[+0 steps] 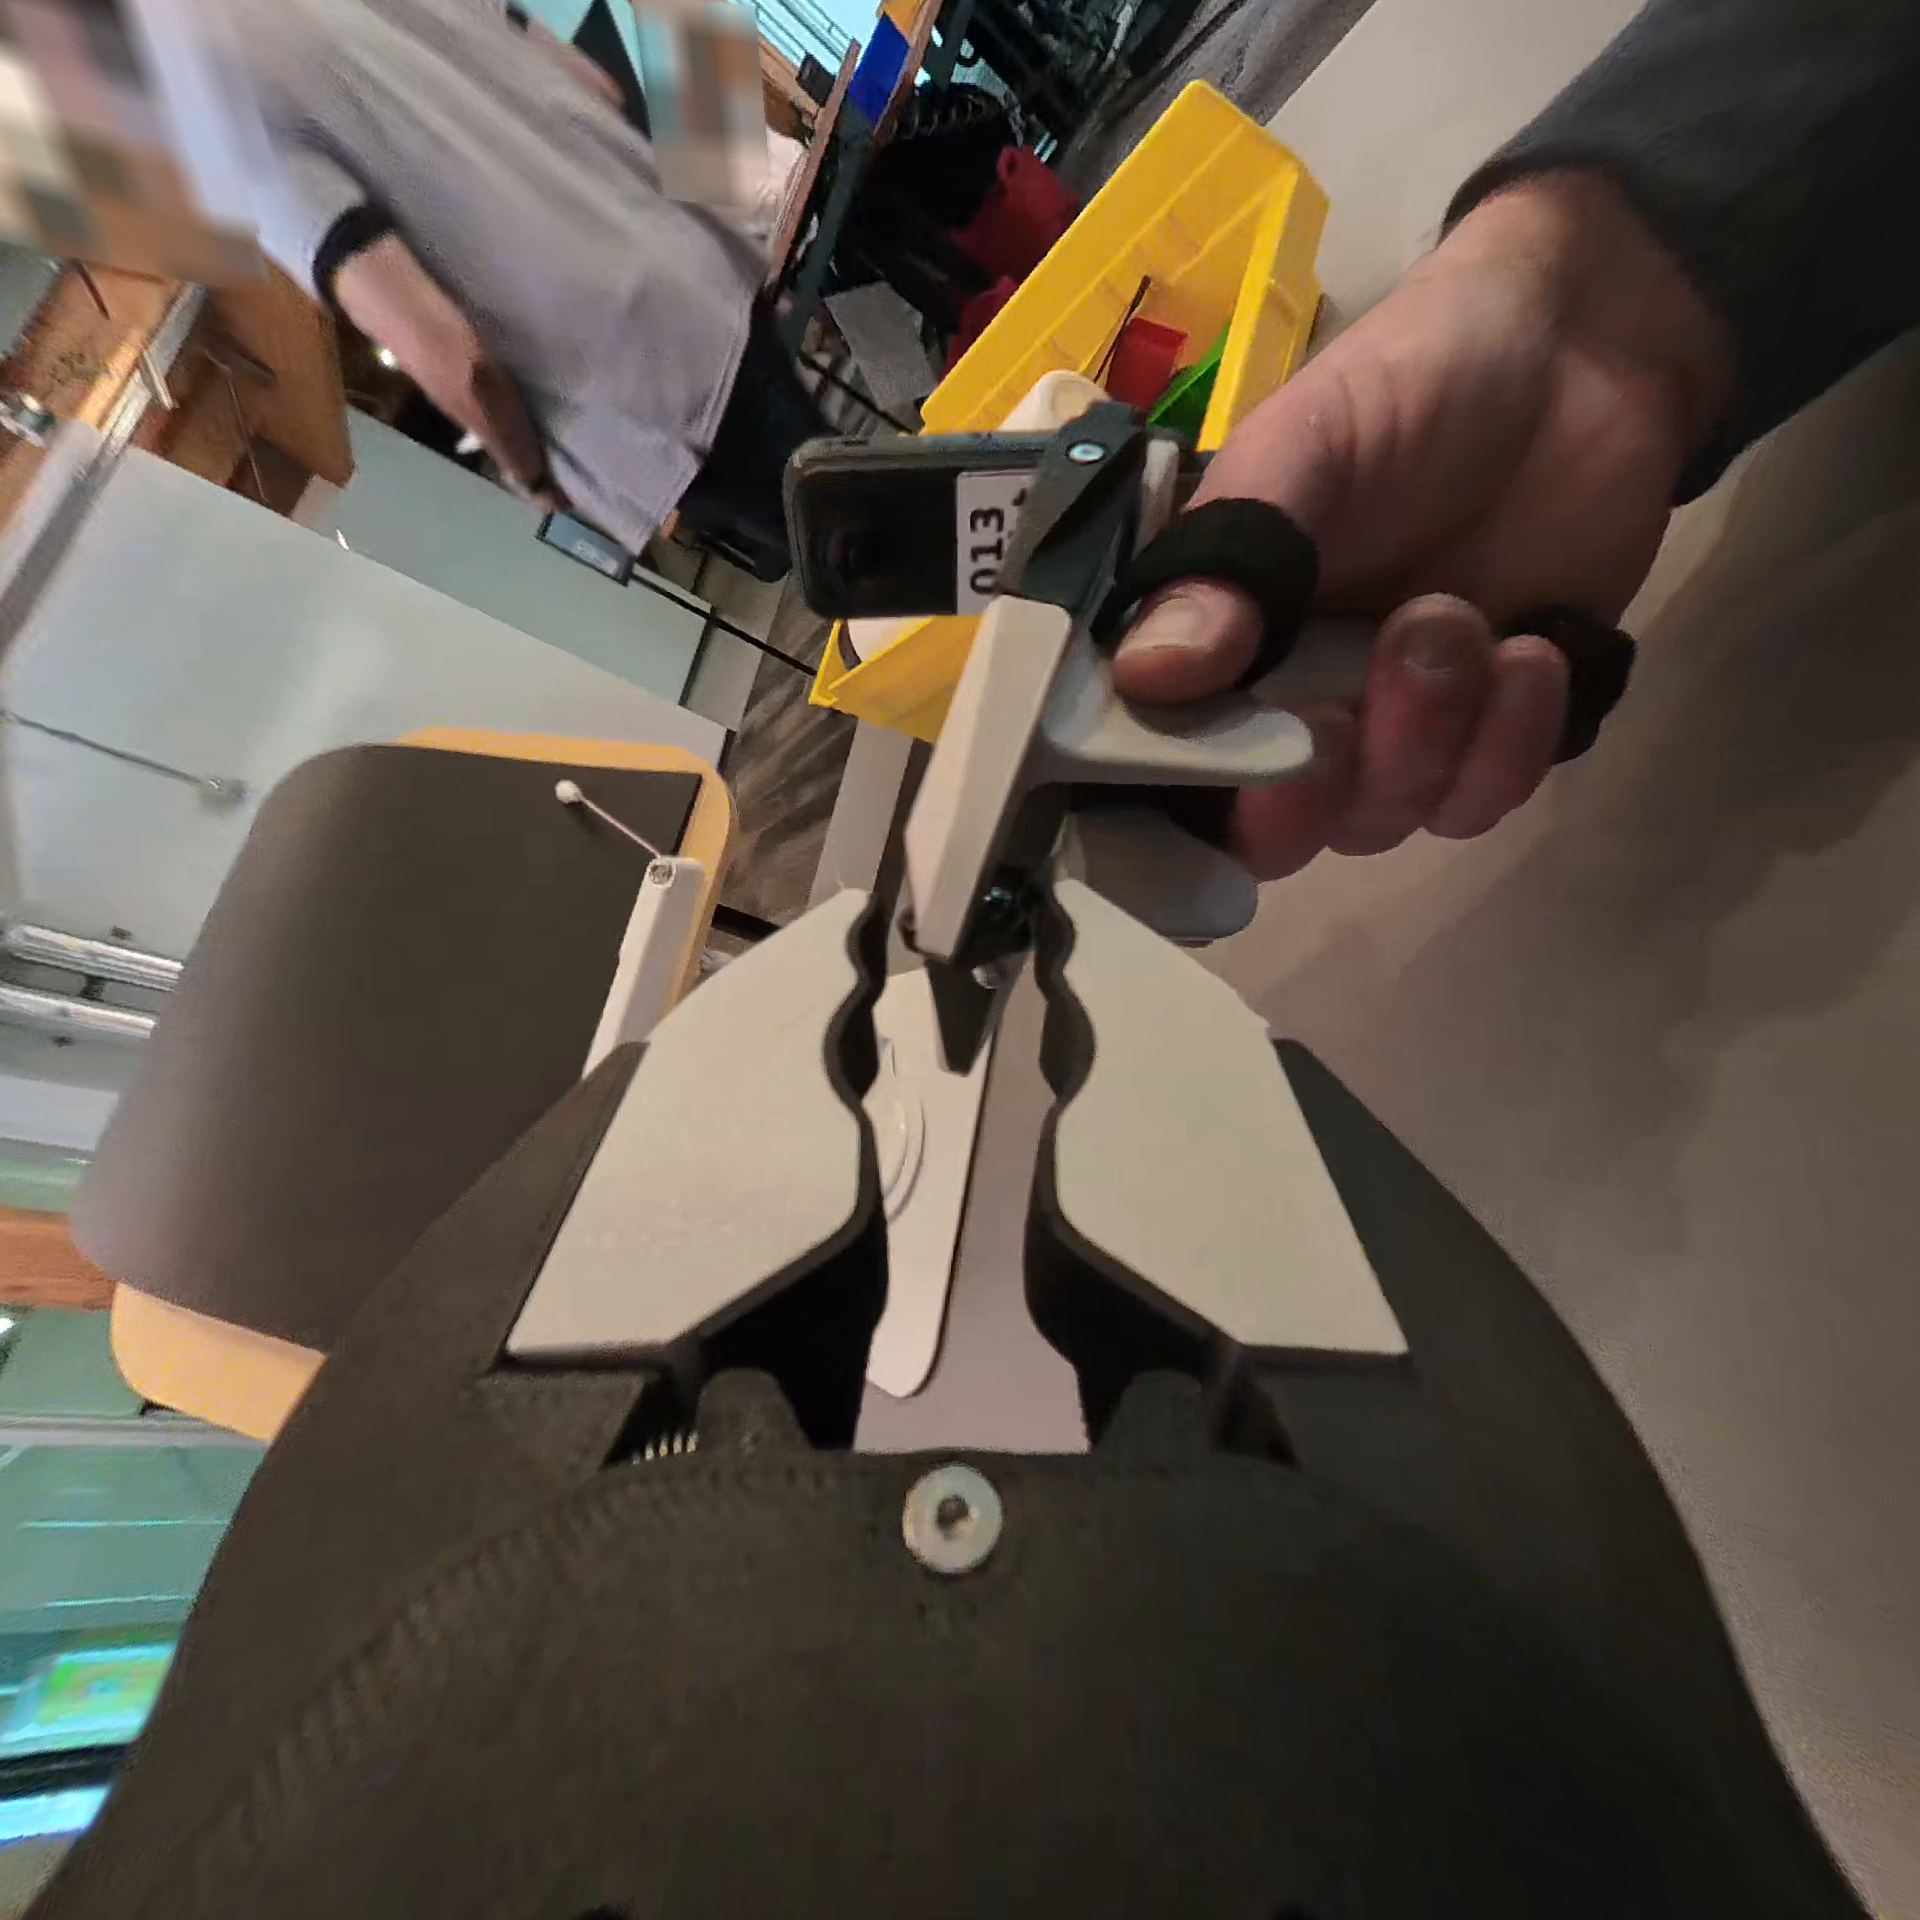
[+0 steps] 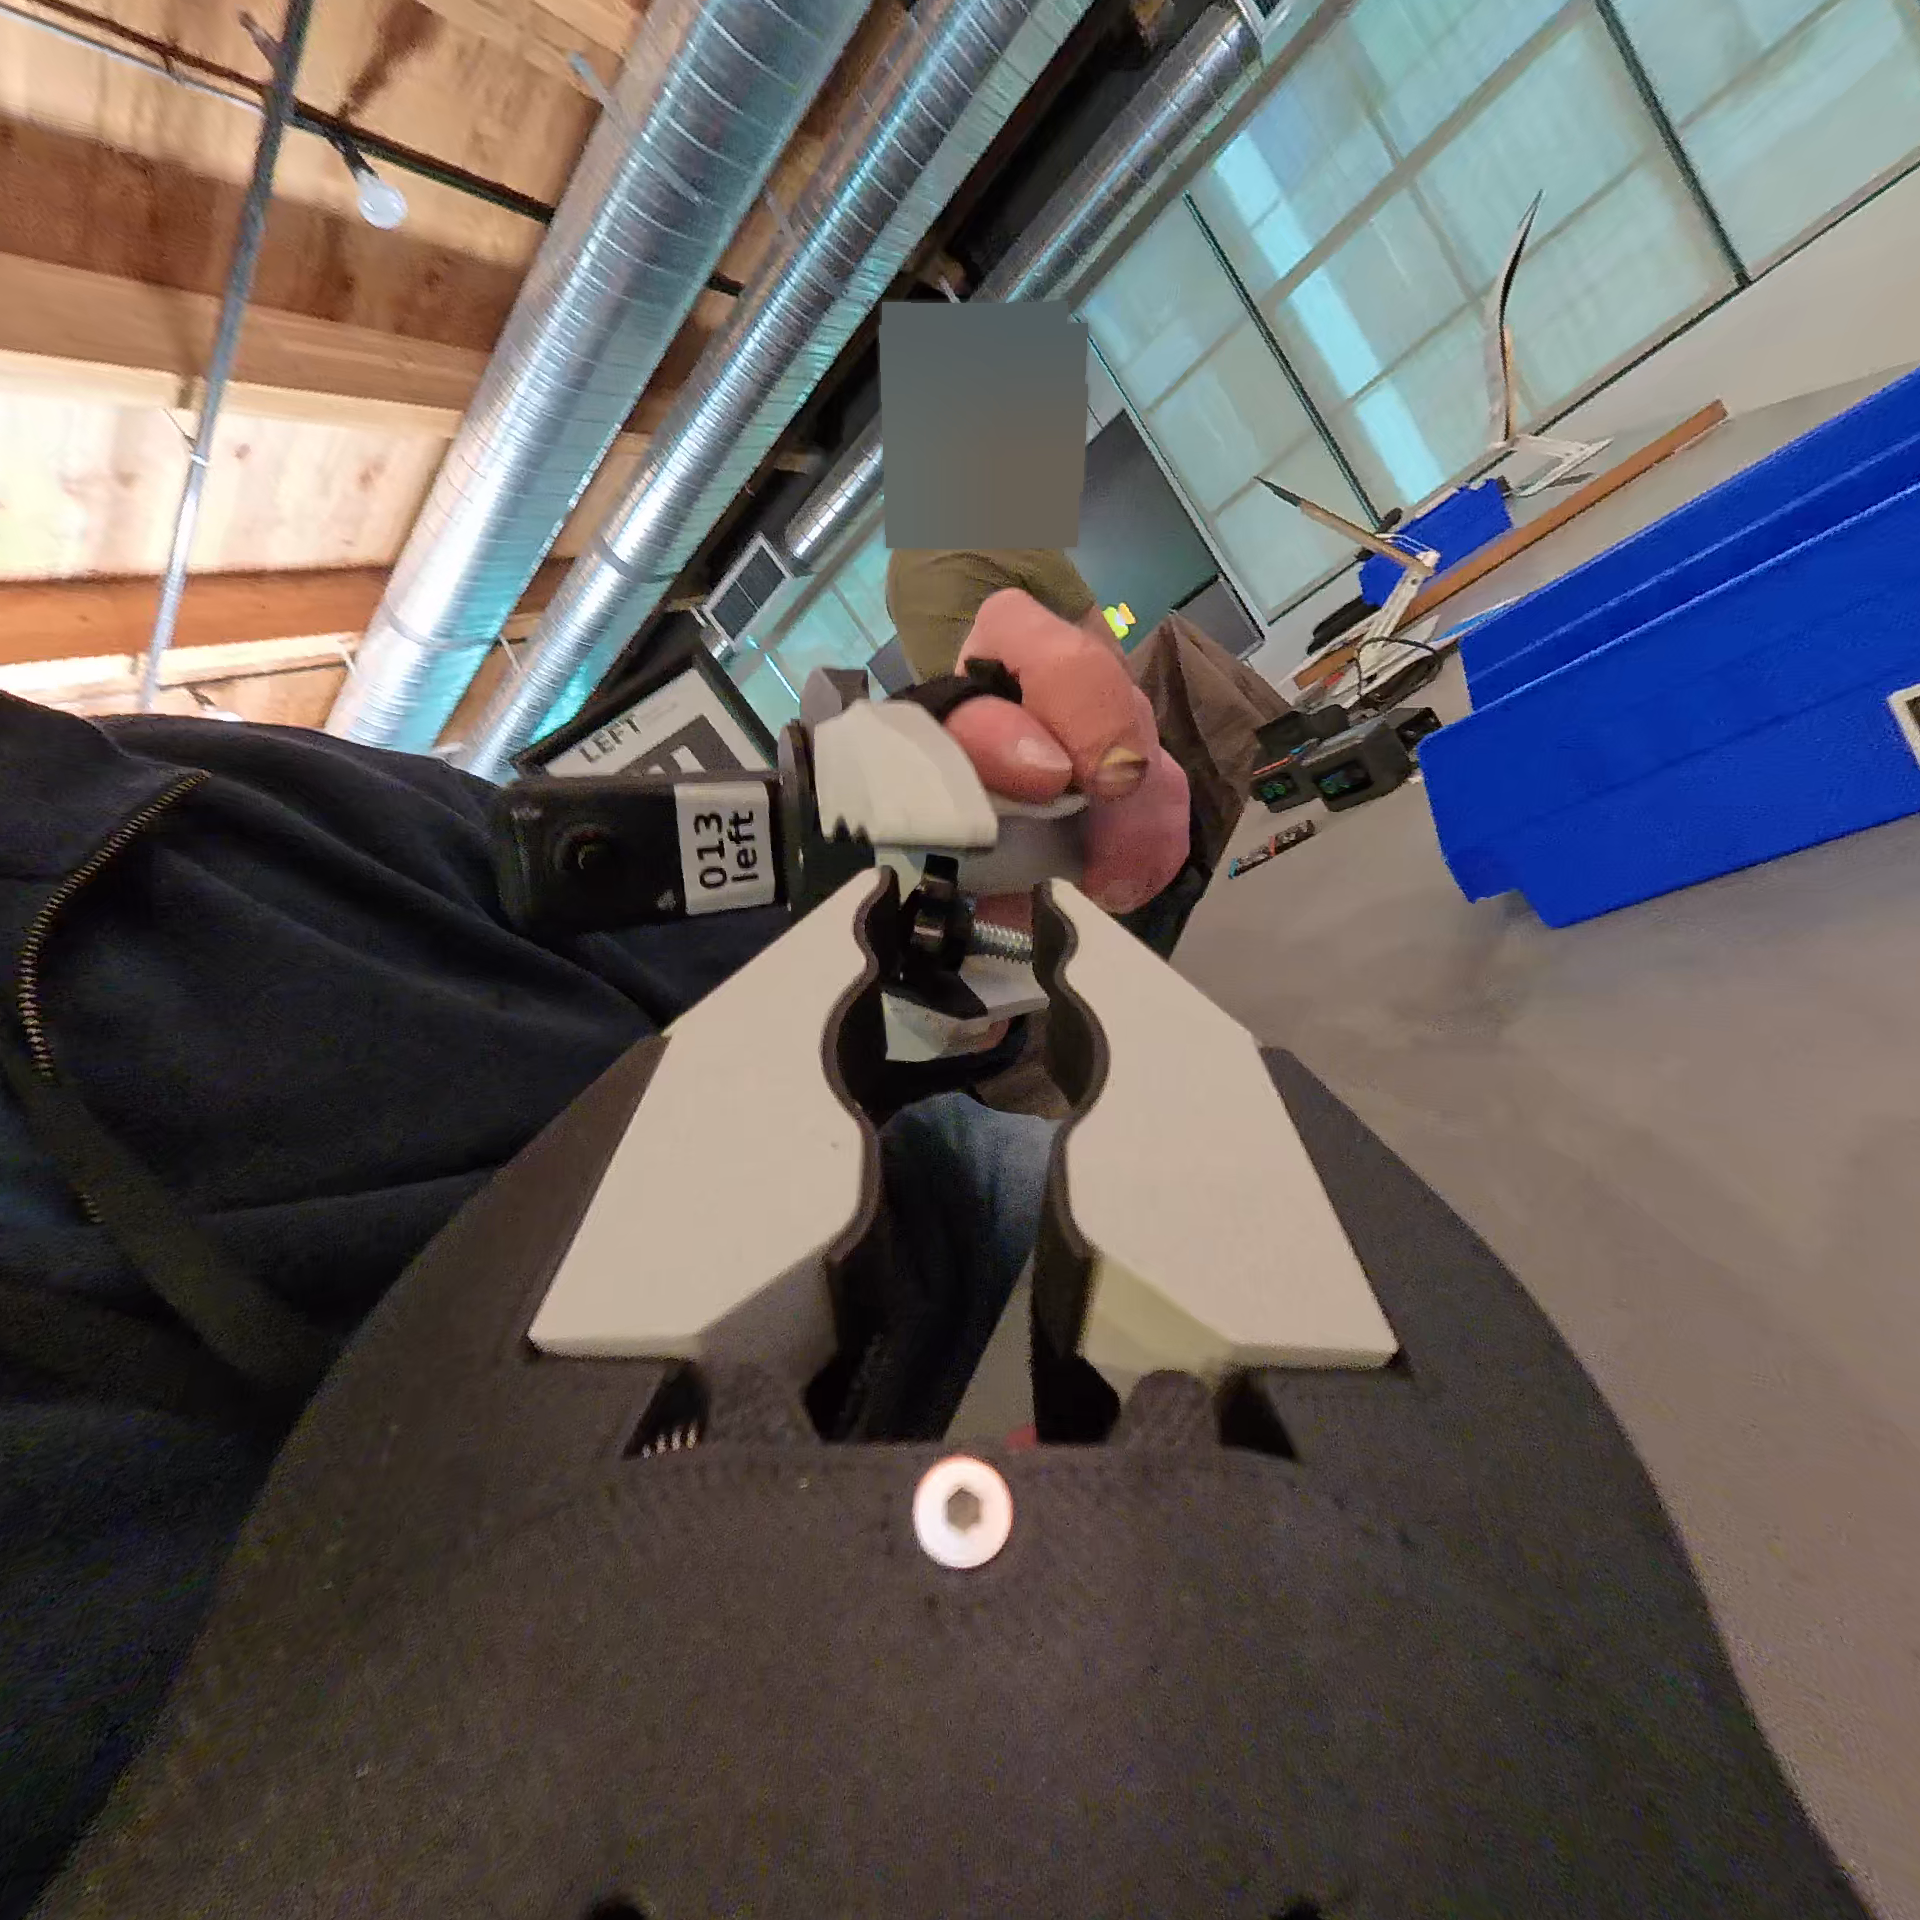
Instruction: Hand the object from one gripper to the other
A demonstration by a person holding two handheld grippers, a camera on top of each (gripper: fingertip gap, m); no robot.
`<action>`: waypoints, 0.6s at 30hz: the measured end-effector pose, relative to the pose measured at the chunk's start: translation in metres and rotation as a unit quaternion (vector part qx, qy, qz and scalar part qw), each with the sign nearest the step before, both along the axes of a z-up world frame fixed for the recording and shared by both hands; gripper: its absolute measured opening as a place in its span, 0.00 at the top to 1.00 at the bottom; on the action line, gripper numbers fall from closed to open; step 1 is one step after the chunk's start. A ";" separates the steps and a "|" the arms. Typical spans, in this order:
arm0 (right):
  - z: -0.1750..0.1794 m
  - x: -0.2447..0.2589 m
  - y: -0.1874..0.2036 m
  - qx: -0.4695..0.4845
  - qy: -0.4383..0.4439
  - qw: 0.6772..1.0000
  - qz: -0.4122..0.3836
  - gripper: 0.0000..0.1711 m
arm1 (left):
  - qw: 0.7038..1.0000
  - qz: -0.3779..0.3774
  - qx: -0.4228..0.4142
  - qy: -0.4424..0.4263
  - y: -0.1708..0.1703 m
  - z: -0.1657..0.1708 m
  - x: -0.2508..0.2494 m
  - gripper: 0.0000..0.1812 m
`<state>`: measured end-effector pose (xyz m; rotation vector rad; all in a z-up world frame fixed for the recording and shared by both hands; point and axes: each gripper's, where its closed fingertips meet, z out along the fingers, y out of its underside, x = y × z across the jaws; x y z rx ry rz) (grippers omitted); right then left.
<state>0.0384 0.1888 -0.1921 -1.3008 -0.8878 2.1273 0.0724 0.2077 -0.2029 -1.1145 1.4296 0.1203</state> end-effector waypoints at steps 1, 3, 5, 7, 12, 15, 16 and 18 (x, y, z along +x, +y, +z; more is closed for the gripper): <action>0.000 0.000 0.000 -0.004 0.000 1.000 0.004 0.87 | 1.000 -0.001 0.007 0.003 -0.001 0.000 0.001 0.87; 0.000 0.001 -0.002 -0.010 -0.002 1.000 0.013 0.87 | 1.000 0.000 0.006 0.003 -0.001 -0.001 0.001 0.87; 0.001 0.001 -0.004 -0.015 0.001 1.000 0.022 0.87 | 1.000 -0.004 0.003 -0.002 -0.003 0.000 0.002 0.87; 0.001 0.000 -0.004 -0.012 0.002 1.000 0.021 0.87 | 1.000 -0.004 0.002 0.000 -0.004 0.000 0.001 0.87; 0.001 0.000 0.007 0.051 -0.011 0.998 -0.046 0.74 | 1.000 0.010 -0.025 -0.010 0.000 0.005 -0.005 0.87; 0.000 0.006 0.018 0.158 -0.041 0.979 -0.123 0.74 | 0.995 0.019 -0.088 -0.041 0.004 0.009 -0.013 0.87; 0.001 0.008 0.019 0.201 -0.051 0.968 -0.143 0.75 | 0.991 0.016 -0.119 -0.056 0.004 0.010 -0.015 0.87; 0.004 0.010 0.018 0.279 -0.064 0.942 -0.175 0.76 | 0.974 0.003 -0.207 -0.096 0.002 0.012 -0.018 0.87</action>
